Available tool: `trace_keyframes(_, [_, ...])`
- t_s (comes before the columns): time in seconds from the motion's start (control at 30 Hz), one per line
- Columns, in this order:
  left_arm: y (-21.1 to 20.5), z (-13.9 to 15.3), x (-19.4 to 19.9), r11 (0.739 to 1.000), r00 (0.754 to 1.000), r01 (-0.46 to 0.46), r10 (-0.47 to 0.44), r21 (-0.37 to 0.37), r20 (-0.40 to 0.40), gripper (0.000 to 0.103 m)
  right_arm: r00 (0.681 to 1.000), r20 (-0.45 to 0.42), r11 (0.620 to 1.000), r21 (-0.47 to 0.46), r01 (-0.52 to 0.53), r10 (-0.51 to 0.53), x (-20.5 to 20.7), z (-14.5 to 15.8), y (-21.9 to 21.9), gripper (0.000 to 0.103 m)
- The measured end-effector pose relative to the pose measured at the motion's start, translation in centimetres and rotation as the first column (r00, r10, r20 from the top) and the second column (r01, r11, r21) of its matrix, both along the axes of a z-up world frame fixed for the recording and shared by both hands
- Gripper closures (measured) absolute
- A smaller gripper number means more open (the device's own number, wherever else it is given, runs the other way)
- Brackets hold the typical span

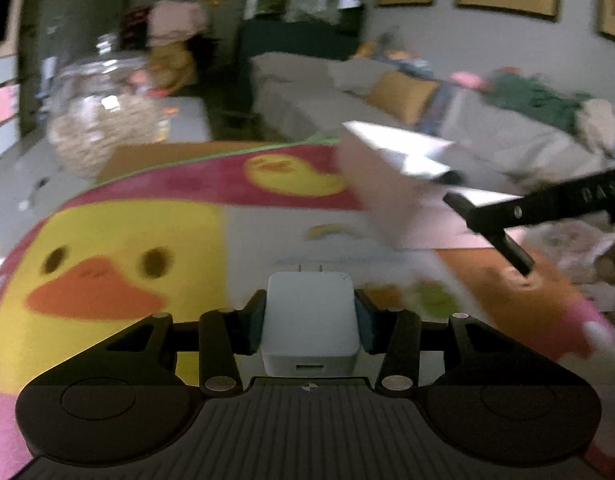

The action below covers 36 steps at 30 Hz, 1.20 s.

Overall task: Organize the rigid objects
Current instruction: 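Drop the charger cube into the pink box with the left gripper while the right drops the phone in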

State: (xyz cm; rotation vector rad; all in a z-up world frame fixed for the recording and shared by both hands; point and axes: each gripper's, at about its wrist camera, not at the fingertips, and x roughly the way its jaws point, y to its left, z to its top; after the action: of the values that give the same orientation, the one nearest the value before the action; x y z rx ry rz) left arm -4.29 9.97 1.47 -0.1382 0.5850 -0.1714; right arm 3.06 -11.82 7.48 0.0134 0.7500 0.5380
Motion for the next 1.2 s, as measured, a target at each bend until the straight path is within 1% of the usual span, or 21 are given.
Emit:
trace_keyframes(0.07, [-1.2,1.7,0.3,0.998,0.997,0.055,-0.055,-0.011,0.046,0.053,0.998,0.045,0.998,0.022,0.052,-0.053,-0.4,1.5,-2.3,0.065])
trace_keyframes(0.17, [-3.4,4.8,2.0,0.992,0.983,0.126,-0.128,0.023,0.129,0.053,0.982,0.14,0.991,0.051,0.122,-0.128,-0.9,3.7,-5.1,0.065])
trace_keyframes(0.23, [-4.7,6.8,4.2,0.987,0.973,0.153,-0.158,0.04,0.168,0.053,0.965,0.199,0.984,0.066,0.163,-0.173,-0.5,4.7,-6.2,0.065])
trace_keyframes(0.3, [-6.0,8.2,6.8,0.984,0.966,0.173,-0.178,0.043,0.189,0.053,0.947,0.235,0.975,0.093,0.202,-0.218,0.4,5.4,-7.0,0.065])
trace_keyframes(0.37, [-7.5,9.0,9.9,0.984,0.966,0.173,-0.179,0.052,0.184,0.053,0.934,0.255,0.967,0.12,0.225,-0.249,1.6,5.5,-7.4,0.065])
trace_keyframes(0.47, [-9.5,9.1,14.3,0.986,0.977,0.154,-0.162,0.064,0.139,0.053,0.917,0.276,0.958,0.104,0.268,-0.287,3.8,4.8,-7.1,0.065])
trace_keyframes(0.5, [-10.0,9.1,15.4,0.986,0.979,0.155,-0.162,0.064,0.126,0.053,0.917,0.269,0.955,0.096,0.279,-0.295,4.6,4.4,-7.1,0.065])
trace_keyframes(0.6, [-11.1,8.6,17.8,0.987,0.984,0.146,-0.153,0.071,0.094,0.053,0.929,0.226,0.955,0.108,0.275,-0.293,6.5,3.4,-7.1,0.065])
trace_keyframes(0.67, [-11.6,8.0,18.9,0.986,0.987,0.134,-0.142,0.097,0.072,0.053,0.932,0.21,0.955,0.1,0.279,-0.295,7.5,2.7,-7.2,0.065])
trace_keyframes(0.73, [-11.7,7.4,19.3,0.985,0.99,0.119,-0.128,0.121,0.063,0.054,0.94,0.183,0.958,0.081,0.277,-0.287,8.4,2.1,-7.3,0.064])
trace_keyframes(0.8, [-11.7,7.1,19.7,0.985,0.991,0.113,-0.121,0.128,0.058,0.054,0.944,0.17,0.958,0.08,0.274,-0.284,8.6,1.5,-7.3,0.062])
trace_keyframes(0.87, [-11.4,6.9,20.0,0.987,0.991,0.113,-0.12,0.118,0.056,0.054,0.944,0.165,0.958,0.072,0.277,-0.286,8.5,0.9,-7.1,0.051])
trace_keyframes(1.0, [-10.3,6.4,19.7,0.992,0.995,0.083,-0.088,0.098,0.043,0.054,0.939,0.153,0.952,0.05,0.303,-0.308,8.2,0.0,-7.2,0.047])
trace_keyframes(1.07, [-9.4,6.3,18.9,0.995,0.998,0.056,-0.059,0.079,0.036,0.054,0.935,0.146,0.946,0.04,0.322,-0.324,7.9,-0.5,-7.5,0.042])
trace_keyframes(1.1, [-8.7,6.4,18.1,0.997,0.998,0.041,-0.044,0.07,0.04,0.054,0.932,0.145,0.943,0.035,0.33,-0.332,7.6,-0.7,-7.7,0.041])
trace_keyframes(1.2, [-6.7,6.5,14.4,0.998,0.996,-0.019,0.015,0.052,0.085,0.055,0.93,0.142,0.941,0.022,0.338,-0.338,6.3,-1.1,-8.3,0.041])
